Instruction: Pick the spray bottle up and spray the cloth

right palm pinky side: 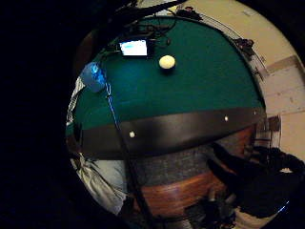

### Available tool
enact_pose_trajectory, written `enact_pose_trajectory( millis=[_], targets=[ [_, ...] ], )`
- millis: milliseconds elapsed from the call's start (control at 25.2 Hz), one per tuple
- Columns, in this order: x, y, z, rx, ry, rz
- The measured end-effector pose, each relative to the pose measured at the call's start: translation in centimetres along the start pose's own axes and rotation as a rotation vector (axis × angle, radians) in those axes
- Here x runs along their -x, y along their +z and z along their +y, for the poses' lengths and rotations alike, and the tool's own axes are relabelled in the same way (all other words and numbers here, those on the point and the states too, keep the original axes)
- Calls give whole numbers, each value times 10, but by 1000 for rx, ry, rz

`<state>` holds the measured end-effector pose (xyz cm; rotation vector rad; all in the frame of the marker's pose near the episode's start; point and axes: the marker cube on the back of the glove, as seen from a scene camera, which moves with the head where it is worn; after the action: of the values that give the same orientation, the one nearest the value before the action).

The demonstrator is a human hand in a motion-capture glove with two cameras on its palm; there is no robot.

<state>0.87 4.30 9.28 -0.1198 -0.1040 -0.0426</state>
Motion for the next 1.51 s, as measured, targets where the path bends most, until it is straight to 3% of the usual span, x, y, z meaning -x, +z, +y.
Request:
enact_pose_trajectory(
  millis=[713, 1110, 1506],
  targets=[
    [29, 50, -5, 43, -45, -889],
    [46, 69, -19, 63, -76, -954],
    [66, 80, -59, -46, -11, -982]
  ],
)
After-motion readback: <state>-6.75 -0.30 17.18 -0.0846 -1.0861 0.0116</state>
